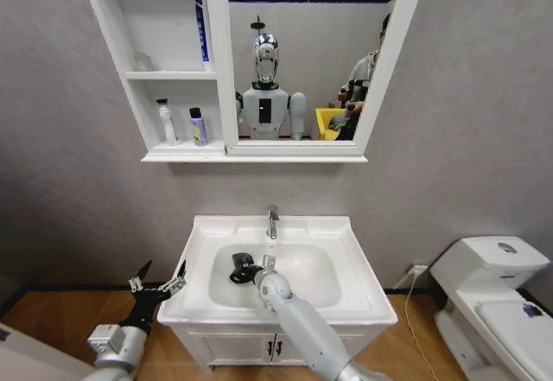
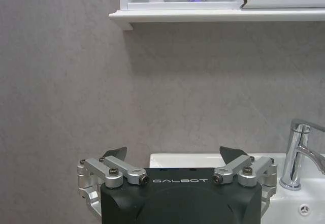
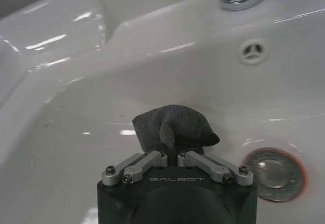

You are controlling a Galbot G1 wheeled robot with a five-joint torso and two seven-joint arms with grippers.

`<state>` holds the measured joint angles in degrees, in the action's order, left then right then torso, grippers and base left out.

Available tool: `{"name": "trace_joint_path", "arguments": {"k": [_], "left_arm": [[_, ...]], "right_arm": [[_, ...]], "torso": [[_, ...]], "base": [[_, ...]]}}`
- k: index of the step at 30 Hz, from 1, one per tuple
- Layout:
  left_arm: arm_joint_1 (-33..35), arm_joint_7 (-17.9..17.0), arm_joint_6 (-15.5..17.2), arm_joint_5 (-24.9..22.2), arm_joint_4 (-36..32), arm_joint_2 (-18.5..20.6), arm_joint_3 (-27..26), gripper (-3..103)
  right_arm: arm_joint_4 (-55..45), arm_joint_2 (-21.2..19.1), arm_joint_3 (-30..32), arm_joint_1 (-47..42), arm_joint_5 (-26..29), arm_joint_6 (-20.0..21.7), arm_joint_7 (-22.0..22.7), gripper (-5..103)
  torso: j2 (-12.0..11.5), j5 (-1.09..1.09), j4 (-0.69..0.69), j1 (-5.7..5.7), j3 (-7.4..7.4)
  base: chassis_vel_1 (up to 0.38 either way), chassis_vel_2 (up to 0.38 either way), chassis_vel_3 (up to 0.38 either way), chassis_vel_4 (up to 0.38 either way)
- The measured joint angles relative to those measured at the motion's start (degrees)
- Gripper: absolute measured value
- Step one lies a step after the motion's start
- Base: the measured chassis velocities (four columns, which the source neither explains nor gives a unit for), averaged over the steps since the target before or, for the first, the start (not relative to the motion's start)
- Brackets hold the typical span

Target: Move facial cleanser and shampoo from washbasin to cabinet, then wipe washbasin with towel.

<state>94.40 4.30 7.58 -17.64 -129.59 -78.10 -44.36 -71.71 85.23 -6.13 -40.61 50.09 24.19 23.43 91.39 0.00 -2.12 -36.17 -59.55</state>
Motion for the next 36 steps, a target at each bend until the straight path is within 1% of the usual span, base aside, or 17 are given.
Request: {"name": "trace_joint_path", "arguments": {"k": [1,2,3,5,8,12,16,18,21,24,25,26,27,30,33,34,36], "left_arm": [[0.0,0.0,0.0,0.0,0.0,0.0,0.0,100],[0.0,0.0,0.0,0.0,0.0,0.0,-0.01,100],[0.0,0.0,0.0,0.0,0.0,0.0,0.0,100],[0.0,0.0,0.0,0.0,0.0,0.0,0.0,100],[0.0,0.0,0.0,0.0,0.0,0.0,0.0,100],[0.0,0.0,0.0,0.0,0.0,0.0,0.0,100],[0.0,0.0,0.0,0.0,0.0,0.0,0.0,100],[0.0,0.01,0.0,0.0,0.0,0.0,0.0,100],[0.0,0.0,0.0,0.0,0.0,0.0,0.0,100],[0.0,0.0,0.0,0.0,0.0,0.0,0.01,100],[0.0,0.0,0.0,0.0,0.0,0.0,0.01,100],[0.0,0.0,0.0,0.0,0.0,0.0,0.0,100],[0.0,0.0,0.0,0.0,0.0,0.0,0.0,100],[0.0,0.0,0.0,0.0,0.0,0.0,0.0,100],[0.0,0.0,0.0,0.0,0.0,0.0,0.0,100],[0.0,0.0,0.0,0.0,0.0,0.0,0.0,100],[0.0,0.0,0.0,0.0,0.0,0.0,0.0,100]], "right_arm": [[0.0,0.0,0.0,0.0,0.0,0.0,0.0,4],[0.03,-1.08,0.6,-0.33,-0.81,0.3,0.36,4],[-0.06,-3.71,2.25,-1.47,-3.2,0.42,0.4,4],[-0.35,-4.86,2.96,-1.94,-4.16,0.47,0.29,4],[-1.92,-9.1,5.39,-3.36,-9.39,0.27,-1.05,4],[-1.64,-10.33,6.64,-3.78,-11.5,-0.23,-2.28,4],[-1.01,-9.62,6.37,-4.23,-10.5,-0.48,-2.7,4],[-0.07,-6.88,3.87,-3.93,-6.51,-0.44,-2.34,4],[0.72,-5.75,2.97,-3.38,-5.88,-0.49,-2.25,4],[2.89,-0.75,-0.84,-0.72,-3.68,-0.8,-2.17,4],[2.89,-0.75,-0.84,-0.72,-3.68,-0.8,-2.17,4],[3.22,0.36,-1.47,-0.2,-3.49,-1.46,-2.72,4],[3.65,1.64,-2.27,0.24,-3.34,-3.45,-5.27,4],[3.72,2.26,-2.83,0.29,-3.23,-5.53,-7.77,4],[3.89,1.87,-2.61,0.05,-3.39,-5.76,-7.66,4],[4.25,0.37,-1.41,-0.6,-4.06,-5.26,-6.57,4],[4.22,-0.26,-0.93,-0.86,-4.2,-4.88,-6.07,4]], "torso": [[0.0,0.0,0.0,0.0,0.0],[0.0,-0.01,0.02,0.0,0.0],[0.0,0.0,0.04,0.0,0.0],[0.0,0.01,0.04,-0.01,0.0],[0.0,0.01,0.05,0.0,0.0],[0.0,0.0,0.04,0.0,0.0],[0.0,-0.02,0.05,0.0,0.0],[0.0,0.0,0.04,0.0,0.0],[0.01,-0.01,0.04,0.0,0.0],[0.0,-0.01,0.0,0.0,0.0],[0.0,-0.01,0.0,0.0,0.0],[0.0,-0.01,0.0,0.0,0.0],[0.0,-0.01,0.0,0.0,0.0],[0.0,0.0,-0.01,0.0,0.0],[0.0,0.0,0.0,0.0,0.0],[0.0,0.0,0.01,0.0,0.0],[0.0,0.0,0.01,0.0,0.0]], "base": [[0.0,0.0,0.0,0.0],[0.0,0.0,0.0,0.0],[0.0,0.0,0.0,0.0],[0.0,0.0,0.0,0.0],[0.0,0.0,0.0,0.0],[0.0,0.0,0.0,0.0],[0.0,0.0,0.0,0.0],[0.0,0.0,0.0,0.0],[0.0,0.0,0.0,0.0],[0.0,0.0,0.0,0.0],[0.0,0.0,0.0,0.0],[0.0,0.0,0.0,0.0],[0.0,0.0,0.0,0.0],[0.0,0.0,0.0,0.0],[0.0,0.0,0.0,0.0],[0.0,0.0,0.0,0.0],[0.0,0.0,0.0,0.0]]}}
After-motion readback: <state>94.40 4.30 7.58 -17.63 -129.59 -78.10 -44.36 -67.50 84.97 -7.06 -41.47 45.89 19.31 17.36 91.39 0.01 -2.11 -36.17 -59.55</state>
